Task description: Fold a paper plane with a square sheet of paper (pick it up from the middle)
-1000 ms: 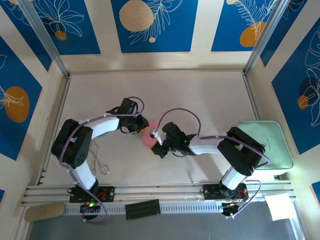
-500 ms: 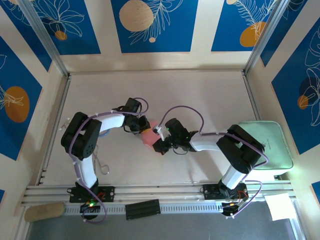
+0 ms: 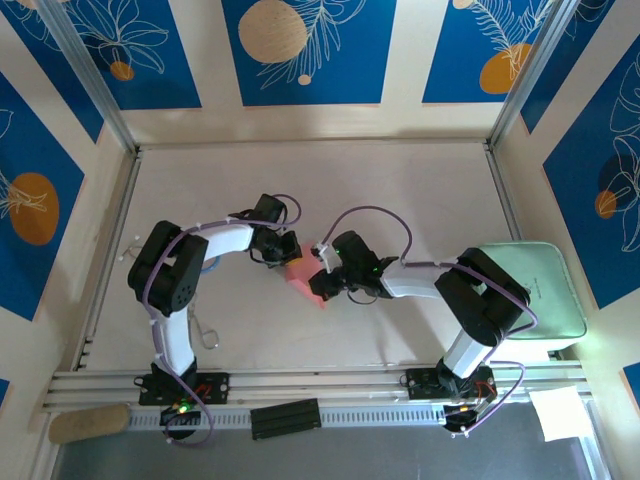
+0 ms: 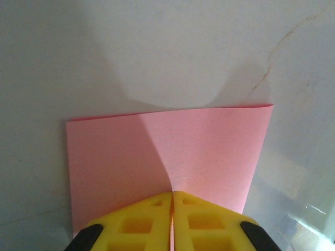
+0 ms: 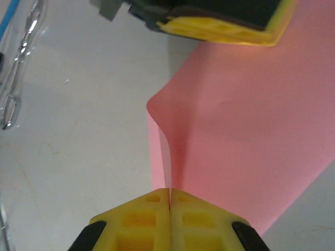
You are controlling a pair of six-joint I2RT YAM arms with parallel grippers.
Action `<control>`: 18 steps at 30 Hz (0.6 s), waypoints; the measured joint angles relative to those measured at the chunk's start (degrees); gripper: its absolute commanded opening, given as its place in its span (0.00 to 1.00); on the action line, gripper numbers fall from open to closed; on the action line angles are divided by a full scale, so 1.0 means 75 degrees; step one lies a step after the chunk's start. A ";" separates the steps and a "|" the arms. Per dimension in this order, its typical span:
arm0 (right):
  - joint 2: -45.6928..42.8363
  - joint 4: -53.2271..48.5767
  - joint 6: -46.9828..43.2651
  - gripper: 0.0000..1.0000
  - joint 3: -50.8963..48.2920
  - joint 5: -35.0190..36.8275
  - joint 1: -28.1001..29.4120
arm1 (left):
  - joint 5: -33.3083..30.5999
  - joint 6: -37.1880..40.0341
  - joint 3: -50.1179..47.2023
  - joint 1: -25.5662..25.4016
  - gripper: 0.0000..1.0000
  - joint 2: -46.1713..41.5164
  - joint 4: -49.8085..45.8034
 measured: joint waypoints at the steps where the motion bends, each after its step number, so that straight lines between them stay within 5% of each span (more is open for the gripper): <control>1: 0.0000 -0.0038 0.0026 0.04 0.0026 0.0119 -0.0006 | 0.0000 0.0000 0.0020 -0.0003 0.09 0.0009 -0.0009; 18: 0.0137 -0.0571 0.0347 0.04 0.0134 0.0970 -0.0006 | -0.0003 0.0117 0.0032 -0.0015 0.09 0.0020 -0.0009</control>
